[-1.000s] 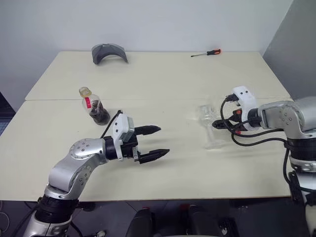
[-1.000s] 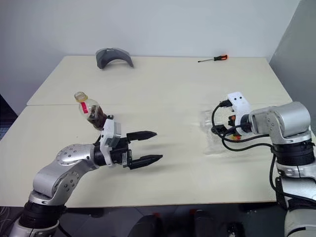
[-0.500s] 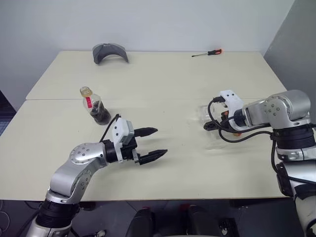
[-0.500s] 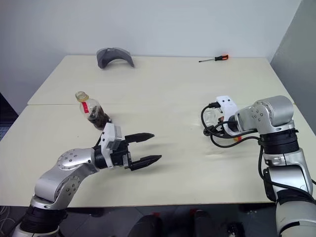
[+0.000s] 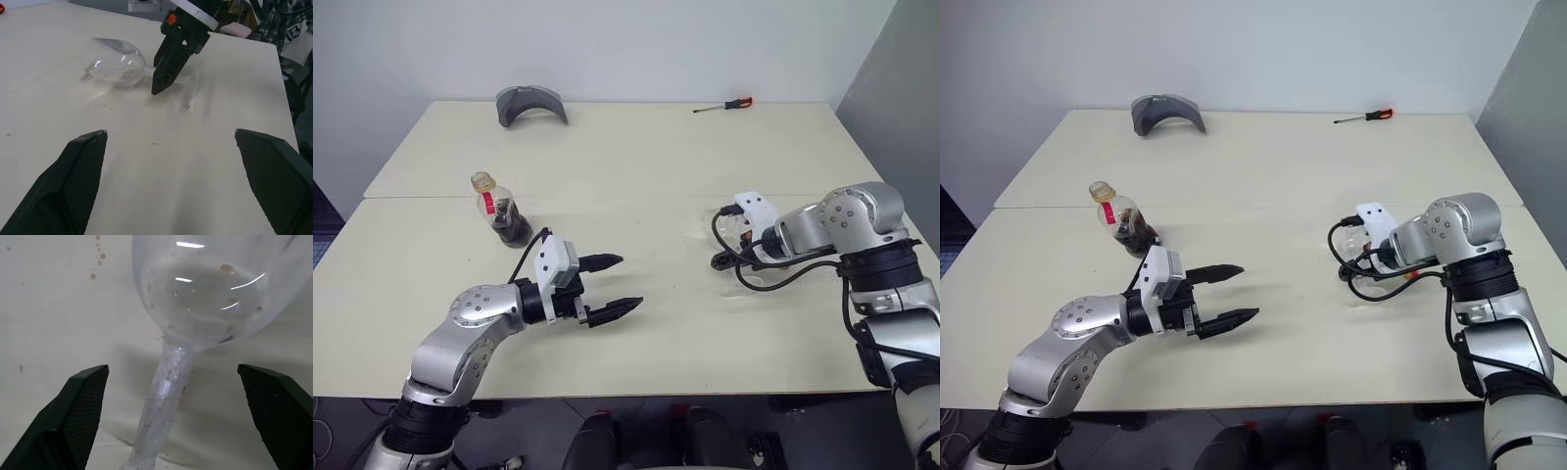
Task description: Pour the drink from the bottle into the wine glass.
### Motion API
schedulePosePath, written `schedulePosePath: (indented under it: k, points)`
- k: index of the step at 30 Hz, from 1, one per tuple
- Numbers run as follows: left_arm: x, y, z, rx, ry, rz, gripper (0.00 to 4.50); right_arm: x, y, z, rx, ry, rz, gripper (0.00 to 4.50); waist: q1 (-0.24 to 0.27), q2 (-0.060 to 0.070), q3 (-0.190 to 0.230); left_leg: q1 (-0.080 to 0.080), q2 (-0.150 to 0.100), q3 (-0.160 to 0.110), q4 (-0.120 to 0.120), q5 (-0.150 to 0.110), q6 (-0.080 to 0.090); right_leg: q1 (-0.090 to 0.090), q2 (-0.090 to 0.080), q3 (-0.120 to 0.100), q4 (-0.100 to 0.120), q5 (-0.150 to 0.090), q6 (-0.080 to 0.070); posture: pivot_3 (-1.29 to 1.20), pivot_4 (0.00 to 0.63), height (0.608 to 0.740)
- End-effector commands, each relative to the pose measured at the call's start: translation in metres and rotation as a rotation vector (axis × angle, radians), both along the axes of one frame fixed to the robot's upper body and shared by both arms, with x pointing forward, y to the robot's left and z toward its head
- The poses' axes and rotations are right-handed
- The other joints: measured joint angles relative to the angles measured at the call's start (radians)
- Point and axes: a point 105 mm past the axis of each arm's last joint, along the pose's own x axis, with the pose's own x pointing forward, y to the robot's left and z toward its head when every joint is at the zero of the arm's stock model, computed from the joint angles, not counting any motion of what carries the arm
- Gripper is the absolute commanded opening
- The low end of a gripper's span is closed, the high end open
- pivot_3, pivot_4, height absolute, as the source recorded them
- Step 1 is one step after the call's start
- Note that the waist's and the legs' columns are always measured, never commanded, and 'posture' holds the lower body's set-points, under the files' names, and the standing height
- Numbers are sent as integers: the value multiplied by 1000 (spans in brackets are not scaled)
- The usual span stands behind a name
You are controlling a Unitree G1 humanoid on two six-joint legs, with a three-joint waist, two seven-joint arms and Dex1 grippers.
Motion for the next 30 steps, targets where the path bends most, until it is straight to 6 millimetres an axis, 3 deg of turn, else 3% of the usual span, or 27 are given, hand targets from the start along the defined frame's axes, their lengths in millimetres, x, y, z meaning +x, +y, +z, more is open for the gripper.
schedulePosePath:
  k: [1,7,10,21,28,29,30]
  points:
    - [-1,0,15,1,-74,-4,4488,2,1,10,-10,-24,-4,4500,0,0,0,0,0,0,0,0,0,0,0,0,0,0,0,0,150,740]
    - [1,-1,17,2,-80,-5,4488,-1,-3,6,-34,-21,-23,4500,0,0,0,0,0,0,0,0,0,0,0,0,0,0,0,0,150,740]
    - [1,-1,18,4,-81,-5,4500,-1,-3,6,-37,-22,-35,3995,0,0,0,0,0,0,0,0,0,0,0,0,0,0,0,0,150,740]
    - [1,-3,20,4,-83,-18,4500,-1,-4,2,-49,-5,-61,233,0,0,0,0,0,0,0,0,0,0,0,0,0,0,0,0,150,740]
    - [-2,-5,20,2,-77,-31,4500,2,4,11,-10,-36,-48,163,0,0,0,0,0,0,0,0,0,0,0,0,0,0,0,0,150,740]
    - [-3,-5,19,2,-73,-34,4500,2,8,12,23,-37,-38,163,0,0,0,0,0,0,0,0,0,0,0,0,0,0,0,0,150,740]
    - [-9,-6,17,-6,-52,-48,4500,9,22,27,119,-111,-1,163,-1,0,0,0,0,0,0,0,0,0,0,0,0,0,0,0,150,740]
